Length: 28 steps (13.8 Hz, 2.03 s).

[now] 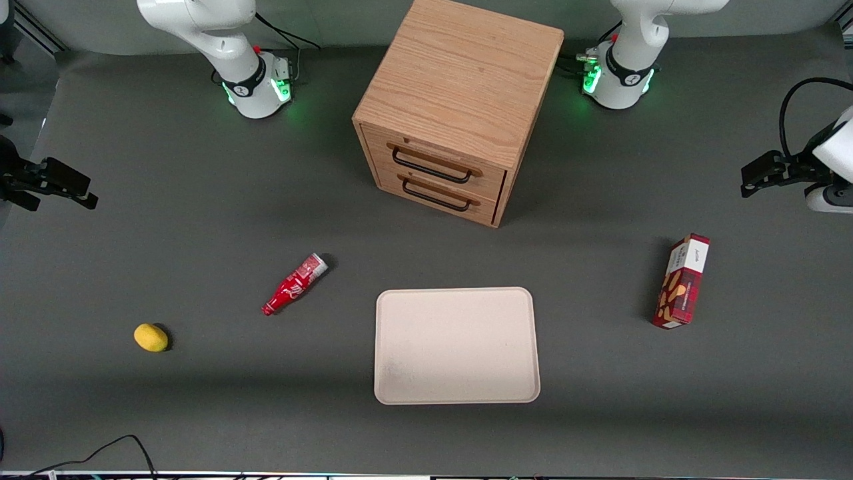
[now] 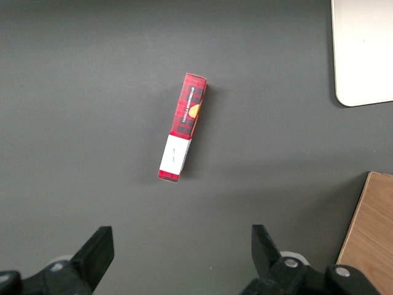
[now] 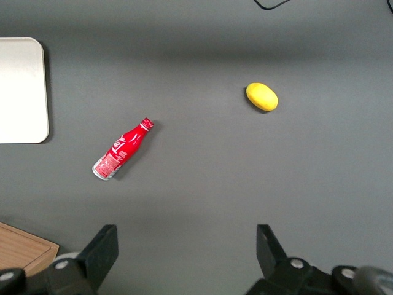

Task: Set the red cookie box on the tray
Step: 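Move the left gripper down over the red shortbread box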

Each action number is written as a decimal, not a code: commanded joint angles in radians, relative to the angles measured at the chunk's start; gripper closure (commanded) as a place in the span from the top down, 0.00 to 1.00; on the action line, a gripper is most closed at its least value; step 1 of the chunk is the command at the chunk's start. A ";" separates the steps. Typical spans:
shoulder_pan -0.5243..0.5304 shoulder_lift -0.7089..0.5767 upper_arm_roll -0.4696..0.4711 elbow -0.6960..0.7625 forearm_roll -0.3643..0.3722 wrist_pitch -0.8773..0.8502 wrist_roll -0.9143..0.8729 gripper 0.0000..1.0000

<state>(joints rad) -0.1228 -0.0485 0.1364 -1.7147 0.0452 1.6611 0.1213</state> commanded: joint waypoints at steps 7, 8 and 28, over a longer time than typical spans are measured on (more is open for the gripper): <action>0.014 0.081 -0.001 0.066 0.012 -0.064 0.076 1.00; 0.035 0.102 -0.003 0.063 0.005 -0.054 0.119 1.00; 0.094 0.318 -0.009 -0.399 -0.126 0.792 0.443 1.00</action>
<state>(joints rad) -0.0235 0.2628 0.1262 -2.0731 -0.0648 2.3919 0.5088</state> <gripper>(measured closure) 0.000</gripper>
